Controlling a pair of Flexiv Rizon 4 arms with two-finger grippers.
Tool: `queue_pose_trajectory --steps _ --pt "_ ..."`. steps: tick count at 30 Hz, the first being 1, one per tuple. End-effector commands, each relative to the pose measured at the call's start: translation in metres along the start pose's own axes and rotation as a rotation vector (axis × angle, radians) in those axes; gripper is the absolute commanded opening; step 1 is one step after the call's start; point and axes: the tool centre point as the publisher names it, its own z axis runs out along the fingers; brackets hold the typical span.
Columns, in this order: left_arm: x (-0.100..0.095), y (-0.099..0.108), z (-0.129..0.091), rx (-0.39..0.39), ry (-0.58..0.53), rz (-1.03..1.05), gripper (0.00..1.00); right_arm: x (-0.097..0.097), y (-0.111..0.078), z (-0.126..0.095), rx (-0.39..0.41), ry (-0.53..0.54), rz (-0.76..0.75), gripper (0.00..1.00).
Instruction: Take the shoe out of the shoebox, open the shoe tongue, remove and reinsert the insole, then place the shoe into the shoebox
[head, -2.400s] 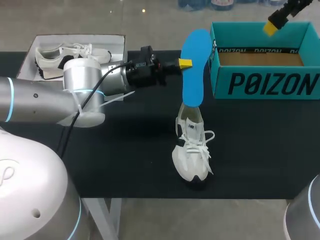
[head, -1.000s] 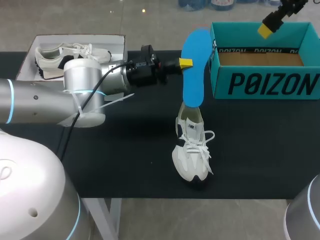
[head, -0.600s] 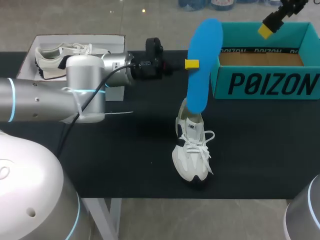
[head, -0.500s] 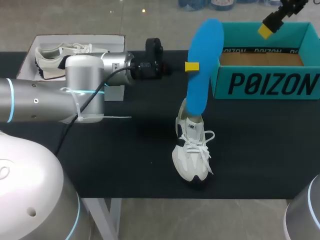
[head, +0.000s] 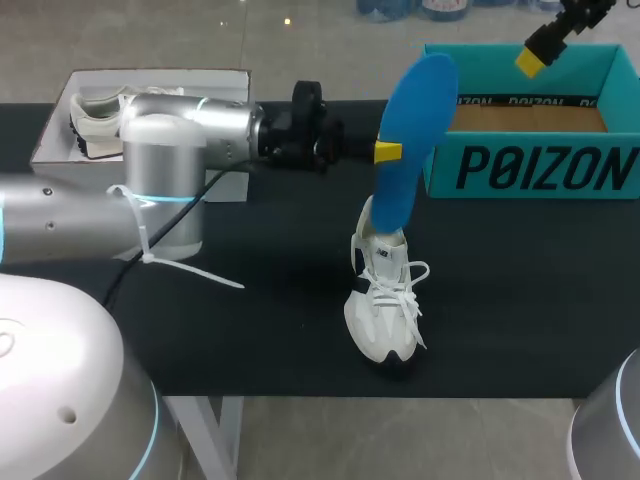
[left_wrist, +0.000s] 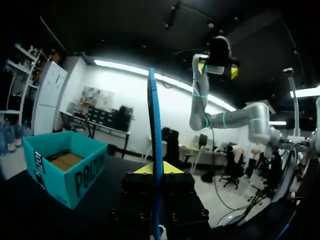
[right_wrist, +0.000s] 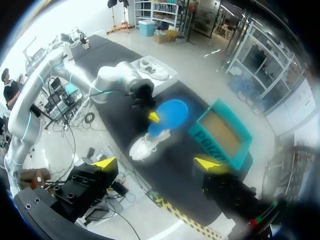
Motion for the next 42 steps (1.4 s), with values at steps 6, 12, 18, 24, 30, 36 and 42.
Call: queue_pose_trajectory --steps 6,12,18,24,30,36,42 --pt "0.01 -0.005 -0.001 -0.025 -0.115 0.077 0.0 0.0 0.002 0.0 0.005 0.001 0.002 1.0" --pt "0.01 -0.005 -0.001 -0.025 -0.115 0.077 0.0 0.0 0.002 0.0 0.005 0.001 0.002 1.0" --pt "0.01 -0.005 -0.001 -0.025 -0.115 0.077 0.0 0.0 0.002 0.0 0.005 0.001 0.002 1.0" --pt "0.013 -0.015 -0.004 -0.072 -0.122 0.442 0.0 0.0 0.002 0.0 0.005 0.001 0.002 1.0" --pt "0.021 -0.013 -0.009 -0.117 -0.127 0.712 0.0 0.0 0.002 0.0 0.005 0.001 0.002 1.0" --pt "0.031 -0.01 -0.012 -0.142 -0.116 0.893 0.0 0.0 0.002 0.0 0.005 0.001 0.002 1.0" --pt "0.036 -0.004 -0.006 -0.203 -0.063 0.972 0.0 0.0 0.002 0.0 0.005 0.001 0.002 1.0"
